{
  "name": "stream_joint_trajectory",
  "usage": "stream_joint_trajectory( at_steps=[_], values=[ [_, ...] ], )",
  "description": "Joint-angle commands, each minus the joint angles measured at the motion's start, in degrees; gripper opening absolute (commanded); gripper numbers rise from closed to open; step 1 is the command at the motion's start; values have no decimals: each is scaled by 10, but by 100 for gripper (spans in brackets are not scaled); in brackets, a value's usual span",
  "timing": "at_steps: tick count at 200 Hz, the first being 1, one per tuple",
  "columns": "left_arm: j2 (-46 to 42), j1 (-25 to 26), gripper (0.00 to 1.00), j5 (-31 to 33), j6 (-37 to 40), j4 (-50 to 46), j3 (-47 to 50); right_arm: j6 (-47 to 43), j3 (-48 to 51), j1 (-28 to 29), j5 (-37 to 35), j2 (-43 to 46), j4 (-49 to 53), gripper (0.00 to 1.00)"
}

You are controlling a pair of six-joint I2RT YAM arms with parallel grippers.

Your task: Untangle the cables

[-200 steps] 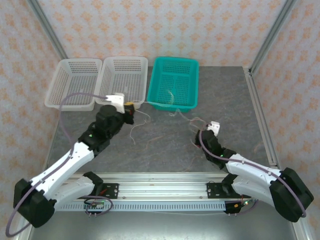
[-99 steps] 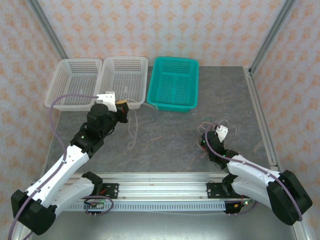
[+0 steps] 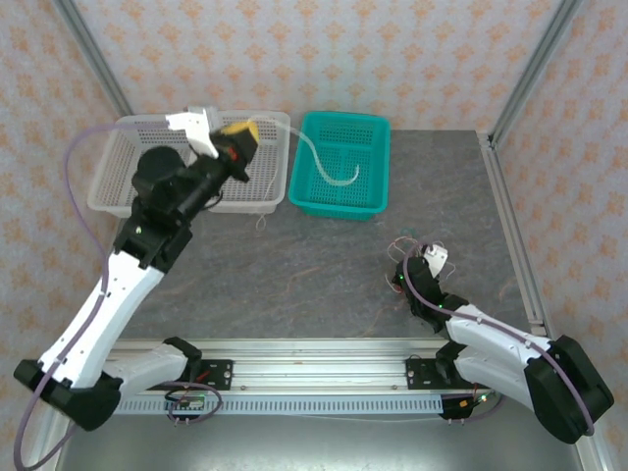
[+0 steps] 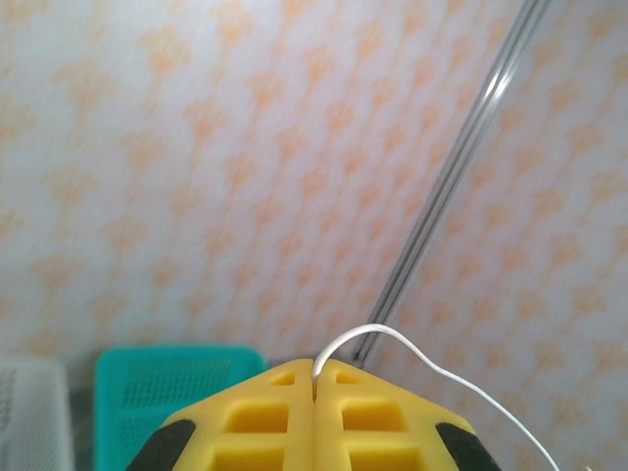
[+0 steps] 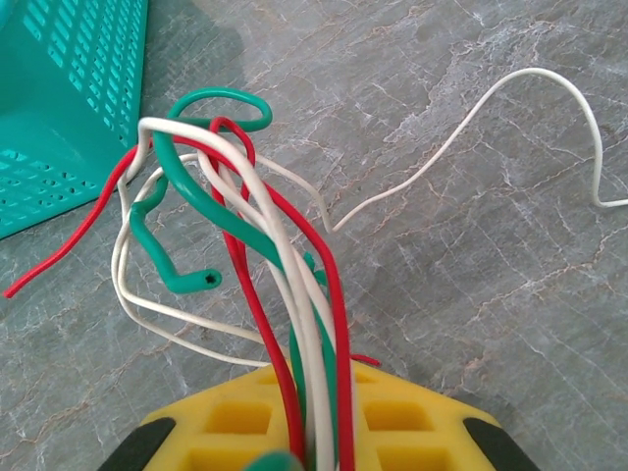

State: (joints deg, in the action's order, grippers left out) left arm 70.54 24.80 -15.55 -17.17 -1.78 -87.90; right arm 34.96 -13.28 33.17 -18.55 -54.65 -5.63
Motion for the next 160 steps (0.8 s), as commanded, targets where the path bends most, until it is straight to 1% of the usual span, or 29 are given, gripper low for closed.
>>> stream_joint_trajectory(
  at_steps=[1, 23, 51, 63, 77, 94, 106, 128, 131, 141, 152, 160],
  values=[
    [82, 6, 0, -22, 29, 6, -117, 13, 11, -4, -1, 11, -16, 14],
    [183, 6, 0, -32, 42, 1, -248, 15, 13, -4, 5, 20, -15, 14],
    [301, 6, 0, -37, 32, -15, -383, 16, 19, -4, 5, 40, -8, 14],
    [346, 7, 0, -37, 24, -29, -424, 17, 22, -3, 4, 49, -4, 14],
    [384, 9, 0, -31, 20, -43, -443, 17, 22, -4, 6, 60, 2, 14],
    [431, 12, 0, -9, 19, -60, -433, 6, 22, -4, 24, 71, -1, 12],
    [459, 13, 0, 6, 16, -81, -425, -13, 21, -4, 56, 77, -9, 11],
    [508, 18, 0, 39, 13, -158, -424, -39, 11, -4, 120, 92, -7, 11],
    [512, 19, 4, 46, 11, -168, -421, -42, 9, -4, 128, 94, -4, 11],
    [509, 22, 26, 62, 4, -170, -393, -52, -2, -4, 152, 99, 6, 11],
    [479, 24, 50, 67, -1, -125, -331, -69, -22, -3, 184, 103, 30, 10],
    [449, 25, 64, 70, -5, -84, -286, -77, -39, -4, 206, 101, 52, 9]
  ],
)
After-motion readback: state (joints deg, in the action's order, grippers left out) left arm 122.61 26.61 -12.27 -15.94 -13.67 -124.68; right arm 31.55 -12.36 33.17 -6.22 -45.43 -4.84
